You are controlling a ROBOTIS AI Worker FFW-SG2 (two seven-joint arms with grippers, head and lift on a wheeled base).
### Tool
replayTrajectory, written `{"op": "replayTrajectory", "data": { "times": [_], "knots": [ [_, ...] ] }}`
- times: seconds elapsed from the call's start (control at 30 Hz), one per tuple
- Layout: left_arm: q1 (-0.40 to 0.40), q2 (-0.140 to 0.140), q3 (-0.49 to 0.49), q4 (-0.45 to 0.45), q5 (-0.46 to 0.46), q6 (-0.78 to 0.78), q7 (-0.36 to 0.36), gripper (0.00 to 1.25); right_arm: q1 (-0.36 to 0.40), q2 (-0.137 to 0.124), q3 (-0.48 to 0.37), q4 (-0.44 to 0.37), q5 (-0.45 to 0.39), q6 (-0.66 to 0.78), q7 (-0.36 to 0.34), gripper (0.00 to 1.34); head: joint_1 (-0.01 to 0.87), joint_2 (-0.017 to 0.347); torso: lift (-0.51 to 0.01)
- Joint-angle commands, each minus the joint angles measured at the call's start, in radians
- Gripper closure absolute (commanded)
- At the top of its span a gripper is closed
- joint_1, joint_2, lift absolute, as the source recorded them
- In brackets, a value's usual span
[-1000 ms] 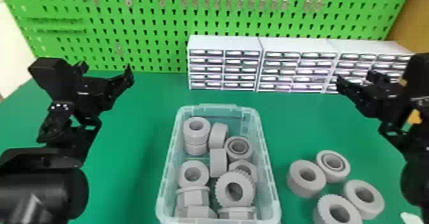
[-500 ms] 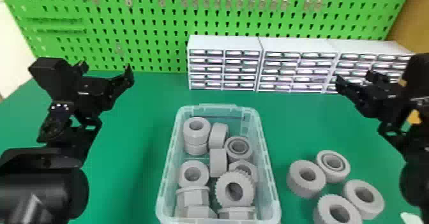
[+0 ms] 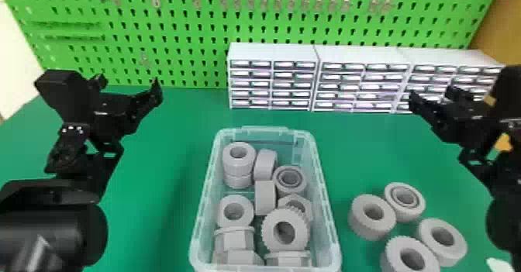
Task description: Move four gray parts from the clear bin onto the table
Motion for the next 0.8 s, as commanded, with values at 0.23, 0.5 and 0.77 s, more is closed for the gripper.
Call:
{"op": "replayTrajectory", "data": {
  "times": [0.23, 0.5, 0.77],
  "knots": [
    [-0.003, -0.001, -0.009, 0.000, 0.000, 0.000, 0.000, 0.12, 0.012, 0.000, -0.004, -0.015, 0.009, 0.000, -0.008, 0.47, 0.678, 0.034, -0.050],
    [0.007, 0.000, -0.005, 0.000, 0.000, 0.000, 0.000, 0.12, 0.006, 0.001, 0.005, -0.015, 0.018, 0.000, -0.016, 0.47, 0.678, 0.034, -0.050],
    [0.004, -0.001, 0.002, -0.002, -0.002, 0.000, -0.001, 0.12, 0.011, 0.000, 0.007, -0.015, 0.012, 0.000, -0.016, 0.47, 0.678, 0.034, -0.050]
  ]
}}
